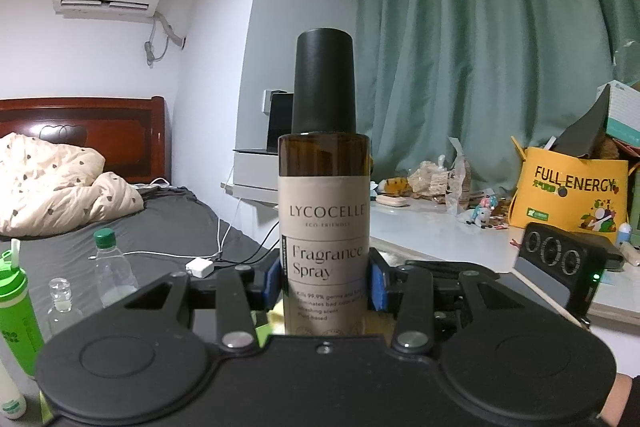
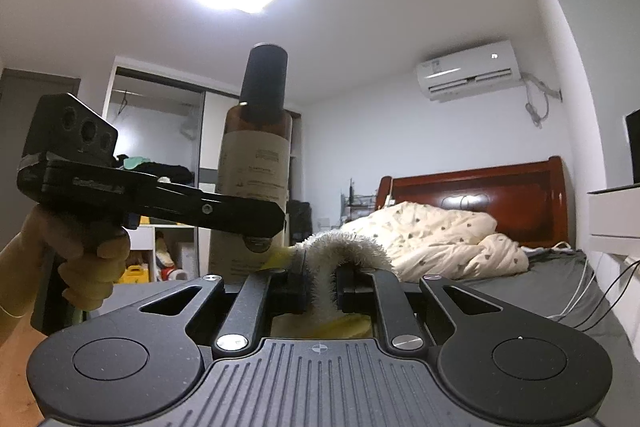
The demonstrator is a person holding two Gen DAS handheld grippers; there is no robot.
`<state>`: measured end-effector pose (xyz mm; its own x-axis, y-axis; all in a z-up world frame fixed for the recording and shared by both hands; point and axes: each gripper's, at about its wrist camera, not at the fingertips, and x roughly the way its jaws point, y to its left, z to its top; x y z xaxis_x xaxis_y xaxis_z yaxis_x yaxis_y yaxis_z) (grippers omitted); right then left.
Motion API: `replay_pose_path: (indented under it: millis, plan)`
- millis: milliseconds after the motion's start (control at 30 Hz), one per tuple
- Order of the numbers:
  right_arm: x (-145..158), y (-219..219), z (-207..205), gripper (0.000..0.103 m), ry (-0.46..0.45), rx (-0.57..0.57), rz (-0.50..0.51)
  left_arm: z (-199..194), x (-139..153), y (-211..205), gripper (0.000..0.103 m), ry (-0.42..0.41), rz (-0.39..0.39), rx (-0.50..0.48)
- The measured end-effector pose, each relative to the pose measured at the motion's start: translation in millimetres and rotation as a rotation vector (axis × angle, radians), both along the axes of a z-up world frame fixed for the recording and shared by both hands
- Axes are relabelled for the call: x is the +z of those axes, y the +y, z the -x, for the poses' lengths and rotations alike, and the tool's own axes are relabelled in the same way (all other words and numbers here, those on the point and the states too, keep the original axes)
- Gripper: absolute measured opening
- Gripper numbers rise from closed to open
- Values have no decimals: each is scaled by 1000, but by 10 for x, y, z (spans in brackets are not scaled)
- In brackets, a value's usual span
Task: Clean container
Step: 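Move the bottle in the left gripper back beside the towel, then wipe the bottle's side with the towel in the right gripper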
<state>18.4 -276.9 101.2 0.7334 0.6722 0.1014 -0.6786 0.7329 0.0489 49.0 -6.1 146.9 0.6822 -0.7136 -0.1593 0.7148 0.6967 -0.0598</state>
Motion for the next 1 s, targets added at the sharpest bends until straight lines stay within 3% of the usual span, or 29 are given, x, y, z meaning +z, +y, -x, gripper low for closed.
replay_pose_path:
  millis: [433, 1000]
  plan:
    - [-58, 11, -213, 13, 68, 82, 7, -16, -13, 25, 41, -6, 31, 6]
    - [-528, 319, -200, 13, 127, 109, 133, -110, -128, 92, 41, -2, 42, 65]
